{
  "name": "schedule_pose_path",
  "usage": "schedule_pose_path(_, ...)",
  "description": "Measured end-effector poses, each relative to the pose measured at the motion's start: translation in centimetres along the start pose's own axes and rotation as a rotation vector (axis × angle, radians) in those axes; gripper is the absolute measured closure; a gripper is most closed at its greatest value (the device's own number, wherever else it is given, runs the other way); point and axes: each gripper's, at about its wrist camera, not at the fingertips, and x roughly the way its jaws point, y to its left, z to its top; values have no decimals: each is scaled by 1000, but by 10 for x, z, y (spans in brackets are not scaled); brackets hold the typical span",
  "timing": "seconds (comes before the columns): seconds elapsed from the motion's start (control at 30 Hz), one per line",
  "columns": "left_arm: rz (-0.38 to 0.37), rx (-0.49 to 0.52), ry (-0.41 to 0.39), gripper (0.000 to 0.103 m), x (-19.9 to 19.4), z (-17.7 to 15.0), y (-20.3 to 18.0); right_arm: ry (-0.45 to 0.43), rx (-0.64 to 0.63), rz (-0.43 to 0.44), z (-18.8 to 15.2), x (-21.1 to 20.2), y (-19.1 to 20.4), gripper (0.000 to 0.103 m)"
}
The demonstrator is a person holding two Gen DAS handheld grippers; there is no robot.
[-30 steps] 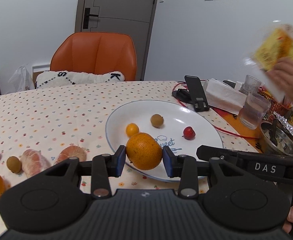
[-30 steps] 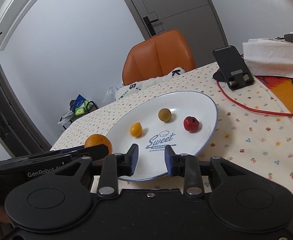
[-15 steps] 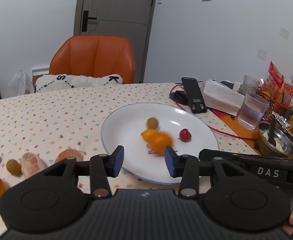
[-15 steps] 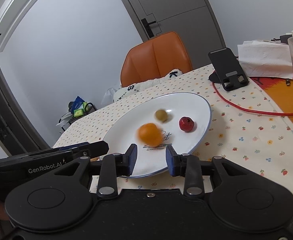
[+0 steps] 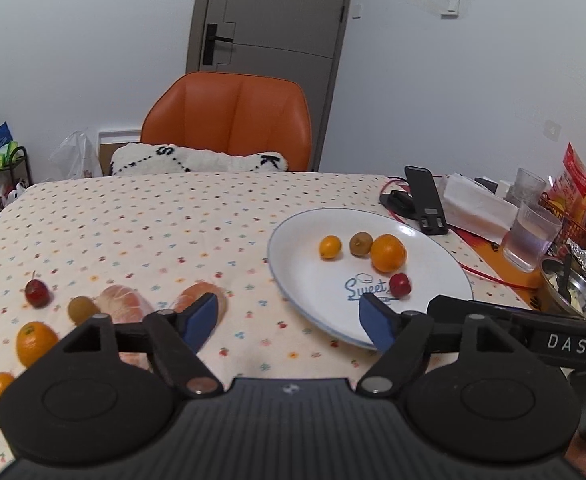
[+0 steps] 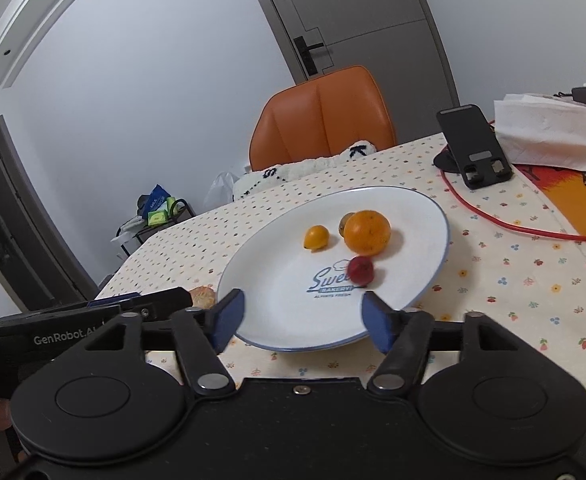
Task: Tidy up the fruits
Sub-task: 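Withdraw both grippers from the plate back toward the fruit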
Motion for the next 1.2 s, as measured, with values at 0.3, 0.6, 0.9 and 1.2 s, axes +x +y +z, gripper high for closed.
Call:
schedule_pose_path(0.3, 56, -26, -15, 17, -12, -6, 23, 3, -45, -4, -2, 9, 22, 6)
schedule_pose_path(0.6, 92, -65, -21, 16, -22, -11, 47, 9, -73, 11, -3, 16, 42, 0)
schedule_pose_path(0.9, 121, -92, -36, 14, -34, -16, 68, 37, -103, 40, -8, 27, 65, 0)
schedule_pose_path(1.2, 158, -129, -45, 13, -44, -20, 98, 74, -138, 80, -11, 43, 89, 0)
